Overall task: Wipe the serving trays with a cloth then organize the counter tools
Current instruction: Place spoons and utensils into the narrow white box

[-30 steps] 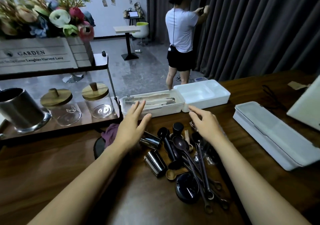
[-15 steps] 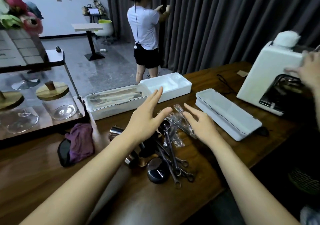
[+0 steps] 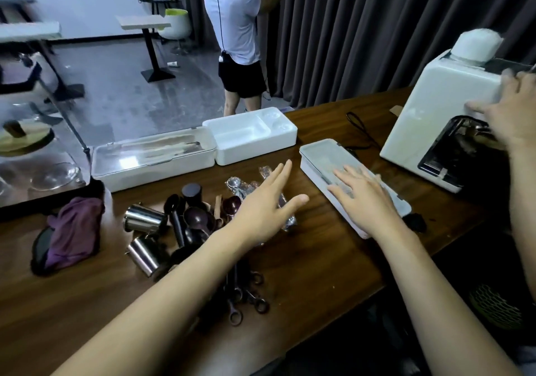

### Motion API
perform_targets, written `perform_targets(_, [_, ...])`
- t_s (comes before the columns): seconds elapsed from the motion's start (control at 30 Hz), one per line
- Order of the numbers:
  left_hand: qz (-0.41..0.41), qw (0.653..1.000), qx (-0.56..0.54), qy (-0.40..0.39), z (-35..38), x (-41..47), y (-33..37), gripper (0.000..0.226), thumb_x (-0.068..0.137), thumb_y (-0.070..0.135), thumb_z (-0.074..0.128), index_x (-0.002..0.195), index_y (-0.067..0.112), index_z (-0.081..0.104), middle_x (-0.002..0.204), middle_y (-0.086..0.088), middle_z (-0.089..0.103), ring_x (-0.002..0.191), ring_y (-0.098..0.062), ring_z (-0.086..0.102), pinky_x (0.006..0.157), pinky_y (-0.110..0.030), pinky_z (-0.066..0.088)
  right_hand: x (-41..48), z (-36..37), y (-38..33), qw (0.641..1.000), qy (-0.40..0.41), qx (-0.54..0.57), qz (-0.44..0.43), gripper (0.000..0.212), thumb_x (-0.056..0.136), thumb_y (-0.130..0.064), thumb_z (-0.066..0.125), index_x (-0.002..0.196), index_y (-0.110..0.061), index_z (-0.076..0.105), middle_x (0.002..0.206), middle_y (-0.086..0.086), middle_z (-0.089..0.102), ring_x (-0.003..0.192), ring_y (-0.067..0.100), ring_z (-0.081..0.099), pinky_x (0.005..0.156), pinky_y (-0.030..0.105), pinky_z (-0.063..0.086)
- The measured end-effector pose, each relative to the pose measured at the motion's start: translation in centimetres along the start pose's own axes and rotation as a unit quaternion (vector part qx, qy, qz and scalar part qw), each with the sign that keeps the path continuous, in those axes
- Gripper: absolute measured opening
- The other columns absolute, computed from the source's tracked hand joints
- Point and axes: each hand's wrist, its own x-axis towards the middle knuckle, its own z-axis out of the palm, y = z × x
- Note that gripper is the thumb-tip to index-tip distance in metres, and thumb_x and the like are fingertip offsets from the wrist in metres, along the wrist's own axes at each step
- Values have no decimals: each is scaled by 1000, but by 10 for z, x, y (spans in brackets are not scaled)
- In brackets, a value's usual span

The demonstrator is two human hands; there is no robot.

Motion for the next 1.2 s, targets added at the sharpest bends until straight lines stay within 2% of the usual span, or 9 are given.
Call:
perform_targets(0.07, [-12, 1000, 2, -1, 11, 4, 0, 84, 96, 67, 47, 163, 39, 4, 170, 14, 5, 153, -11, 23, 123, -35, 27, 8, 3, 16, 999, -26, -40, 8, 57, 101, -59, 43, 153, -36, 40, 164, -4, 28, 155, 24, 9, 122, 59, 1])
perform_targets(0.17, [-31, 999, 14, 9, 22, 7, -2, 86, 95, 69, 46, 163, 39, 5, 170, 13, 5, 155, -9, 17, 125, -38, 25, 13, 7, 25, 998, -46, -42, 3, 60, 99, -63, 42, 154, -39, 37, 165, -8, 26, 155, 23, 12, 121, 65, 0])
perform_targets(0.4, [-58, 997, 29, 47, 34, 1, -2, 79, 102, 55, 50, 164, 30, 8, 170, 10, 11, 154, -10, 21, 125, -37, 26, 1, 17, -7, 993, -81, -19, -80, 60, 101, -59, 40, 157, -39, 28, 166, -13, 20, 155, 19, 8, 122, 60, -6])
perform_targets(0.5, [-74, 994, 33, 72, 38, -5, -4, 70, 106, 40, 49, 164, 26, 12, 169, 11, 12, 146, -12, 37, 117, -20, 26, -12, 24, -27, 986, -110, -34, -121, 62, 102, -52, 40, 159, -39, 19, 168, -10, 10, 156, 22, -1, 119, 64, -10])
perform_targets(0.6, [-88, 990, 12, 107, 39, -14, -5, 64, 108, 26, 47, 163, 32, 14, 164, 17, 23, 141, 6, 27, 102, 0, 19, -21, 28, -39, 981, -125, -38, -146, 62, 103, -40, 39, 159, -43, 12, 169, -7, 5, 155, 29, -7, 115, 69, -13])
perform_targets(0.63, [-91, 989, 5, 114, 39, -17, -6, 64, 107, 23, 46, 162, 35, 15, 162, 17, 28, 140, 6, 28, 102, -2, 22, -24, 29, -41, 980, -124, -33, -153, 61, 104, -38, 39, 158, -45, 11, 169, -7, 6, 155, 30, -8, 114, 70, -14])
perform_targets(0.8, [-122, 987, -11, 105, 46, -24, -12, 69, 107, 18, 42, 162, 39, 6, 156, -3, 48, 141, -23, 46, 110, -27, 37, -29, 31, -47, 979, -113, -18, -171, 52, 106, -40, 39, 154, -52, 23, 168, -7, 15, 156, 31, -3, 111, 76, -10])
perform_targets(1.0, [-138, 986, -20, 88, 53, -28, -19, 67, 108, 24, 41, 163, 35, 4, 160, 0, 42, 143, -23, 46, 116, -41, 39, -31, 27, -53, 978, -120, -4, -171, 43, 107, -40, 38, 146, -58, 37, 167, -4, 20, 155, 34, 4, 111, 79, -4])
perform_targets(1.2, [-116, 987, -43, 102, 51, -31, -17, 59, 109, 32, 39, 159, 50, 13, 151, 8, 54, 136, -14, 52, 112, -37, 42, -26, 10, -58, 974, -139, 92, -151, 42, 106, -40, 41, 144, -58, 39, 167, -11, 17, 156, 18, 6, 118, 70, 1])
